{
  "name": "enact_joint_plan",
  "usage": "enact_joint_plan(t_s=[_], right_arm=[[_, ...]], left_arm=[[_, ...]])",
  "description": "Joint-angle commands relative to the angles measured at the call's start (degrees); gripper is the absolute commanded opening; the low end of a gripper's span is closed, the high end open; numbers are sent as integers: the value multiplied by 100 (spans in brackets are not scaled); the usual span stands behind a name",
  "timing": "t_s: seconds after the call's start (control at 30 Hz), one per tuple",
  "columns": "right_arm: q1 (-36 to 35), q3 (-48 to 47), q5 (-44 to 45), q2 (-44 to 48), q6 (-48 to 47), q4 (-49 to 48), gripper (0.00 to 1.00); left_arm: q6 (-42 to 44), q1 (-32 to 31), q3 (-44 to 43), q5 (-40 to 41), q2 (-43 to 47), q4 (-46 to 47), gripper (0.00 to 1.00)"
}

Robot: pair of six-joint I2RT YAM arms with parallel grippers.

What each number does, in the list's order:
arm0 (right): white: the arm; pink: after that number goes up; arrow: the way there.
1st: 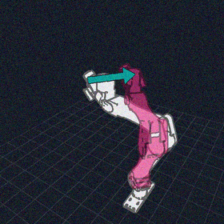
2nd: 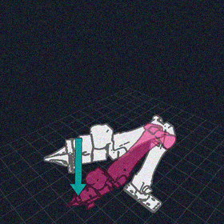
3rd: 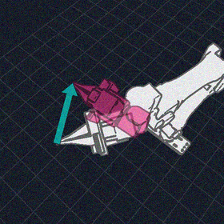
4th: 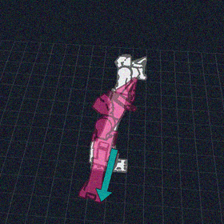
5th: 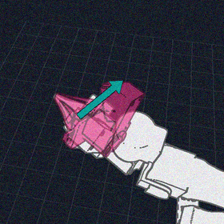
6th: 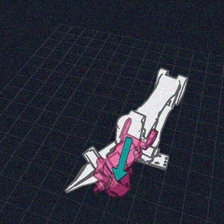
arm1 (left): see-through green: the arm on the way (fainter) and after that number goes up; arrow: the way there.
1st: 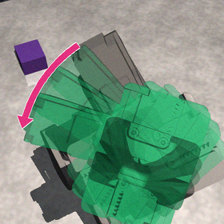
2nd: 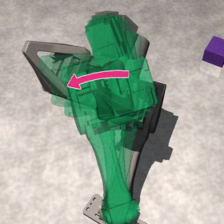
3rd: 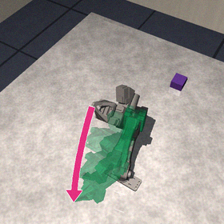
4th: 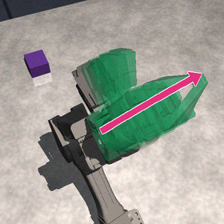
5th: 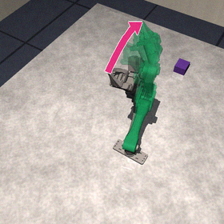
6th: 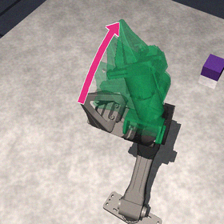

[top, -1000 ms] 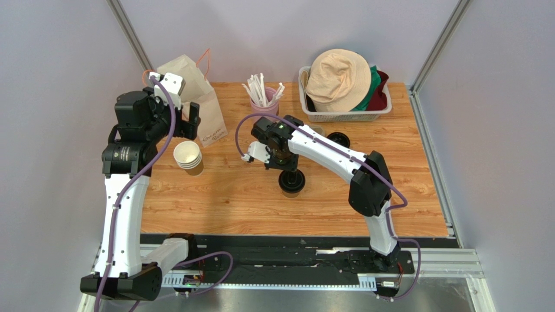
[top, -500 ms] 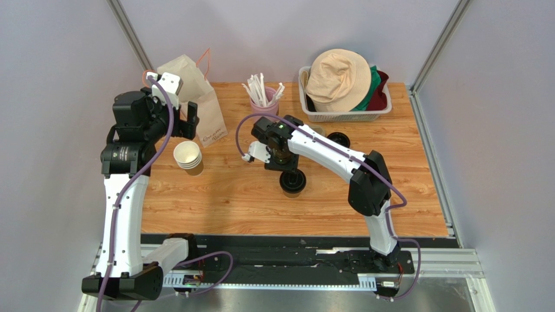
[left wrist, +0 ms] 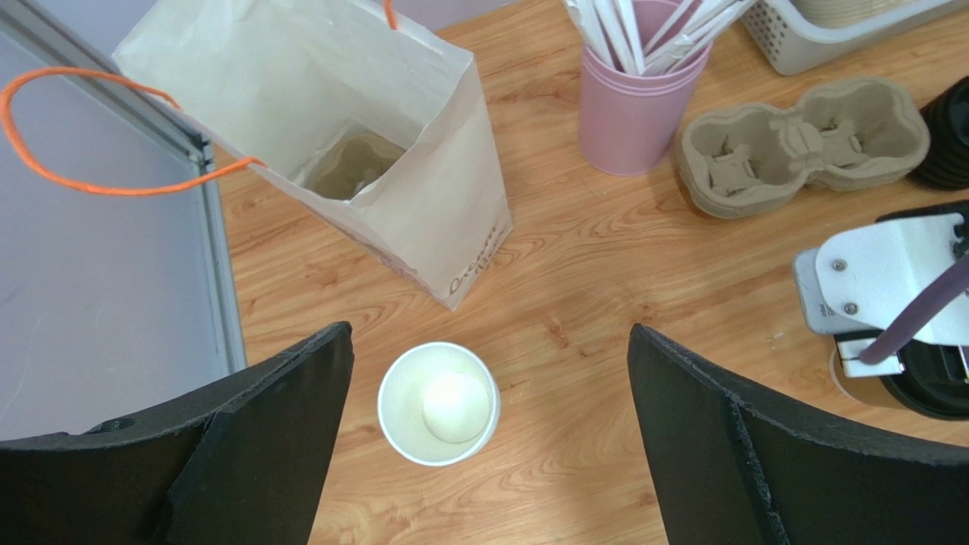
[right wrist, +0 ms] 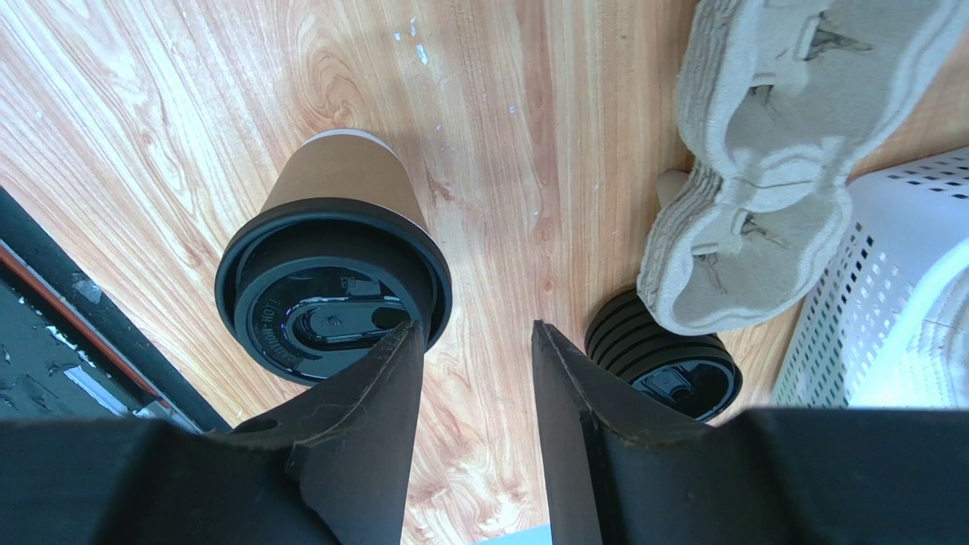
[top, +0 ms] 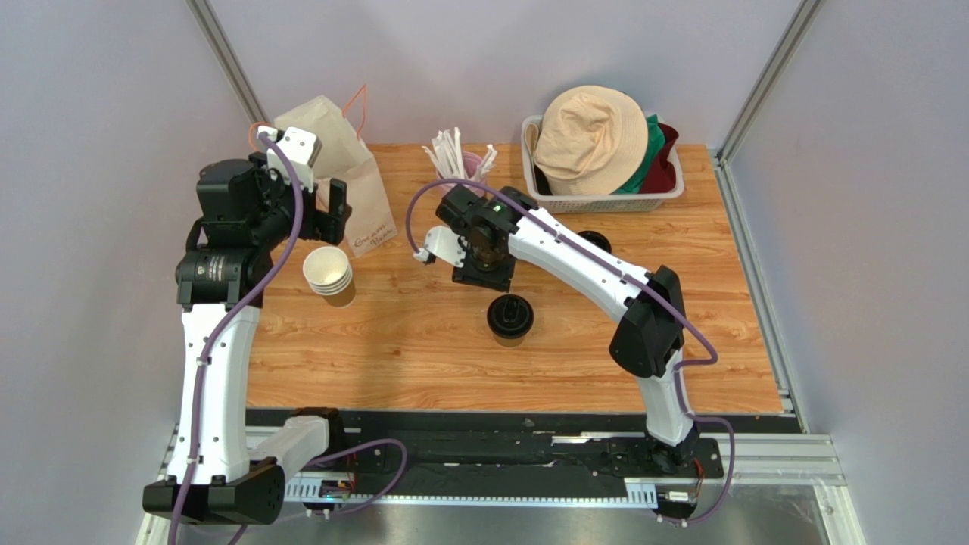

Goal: Pack the takeout coffee

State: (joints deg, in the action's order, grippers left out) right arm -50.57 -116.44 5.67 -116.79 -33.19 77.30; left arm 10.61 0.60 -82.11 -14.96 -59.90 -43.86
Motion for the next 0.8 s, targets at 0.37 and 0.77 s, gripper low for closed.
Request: enact_joint_plan(t_s=[0.37, 0.77], right_arm=[[1769, 1386, -1191, 2624, 1041, -196, 67], [2472, 3952, -1560, 4392, 1895, -2060, 66]], left_arm=[[134, -1148, -113, -1510, -733, -316, 99], [-489, -2547, -270, -1958, -2657, -589, 99]])
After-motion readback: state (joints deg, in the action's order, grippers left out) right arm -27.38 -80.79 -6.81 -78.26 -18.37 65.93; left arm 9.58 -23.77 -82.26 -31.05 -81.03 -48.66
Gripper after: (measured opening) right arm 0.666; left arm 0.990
